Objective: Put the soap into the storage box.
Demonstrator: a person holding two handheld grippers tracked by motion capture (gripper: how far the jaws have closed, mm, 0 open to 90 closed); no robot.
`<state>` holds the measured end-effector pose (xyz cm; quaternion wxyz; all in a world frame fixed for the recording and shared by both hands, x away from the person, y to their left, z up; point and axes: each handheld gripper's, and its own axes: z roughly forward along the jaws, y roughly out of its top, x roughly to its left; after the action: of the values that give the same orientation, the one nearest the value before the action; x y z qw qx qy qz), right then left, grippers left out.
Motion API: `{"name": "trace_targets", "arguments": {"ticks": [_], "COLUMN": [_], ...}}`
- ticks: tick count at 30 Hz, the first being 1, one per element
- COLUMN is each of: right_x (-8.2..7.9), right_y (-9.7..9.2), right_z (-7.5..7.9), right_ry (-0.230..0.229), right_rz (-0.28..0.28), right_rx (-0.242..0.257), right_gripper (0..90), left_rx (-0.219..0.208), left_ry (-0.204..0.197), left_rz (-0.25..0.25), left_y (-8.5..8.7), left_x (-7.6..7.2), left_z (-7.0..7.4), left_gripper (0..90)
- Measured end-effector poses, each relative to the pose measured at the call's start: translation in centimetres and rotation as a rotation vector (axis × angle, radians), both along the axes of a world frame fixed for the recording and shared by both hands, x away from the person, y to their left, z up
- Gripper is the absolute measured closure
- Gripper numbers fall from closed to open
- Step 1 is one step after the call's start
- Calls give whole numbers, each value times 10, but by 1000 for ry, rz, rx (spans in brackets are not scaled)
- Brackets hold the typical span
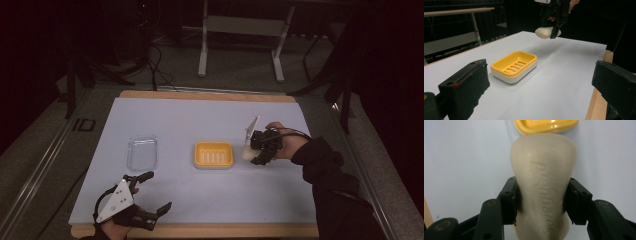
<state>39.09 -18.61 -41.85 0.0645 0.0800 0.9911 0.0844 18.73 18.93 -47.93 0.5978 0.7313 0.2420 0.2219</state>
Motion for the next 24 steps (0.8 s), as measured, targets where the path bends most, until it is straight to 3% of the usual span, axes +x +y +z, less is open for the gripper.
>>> {"name": "trace_targets", "arguments": {"ticks": [17,24], "right_x": [2,4], "right_y": [29,39], "right_z": [6,10], "right_ry": [-15,-9], "right_rz": [94,94], "right_rx": [54,71], "right_gripper": [501,500], "left_rx": [2,1], "left_ry": [-1,-4], "left_rz": [0,-3], "left_y": [0,0], "left_x": [-1,-1], "left_z": [0,0], "left_gripper": [12,12]}}
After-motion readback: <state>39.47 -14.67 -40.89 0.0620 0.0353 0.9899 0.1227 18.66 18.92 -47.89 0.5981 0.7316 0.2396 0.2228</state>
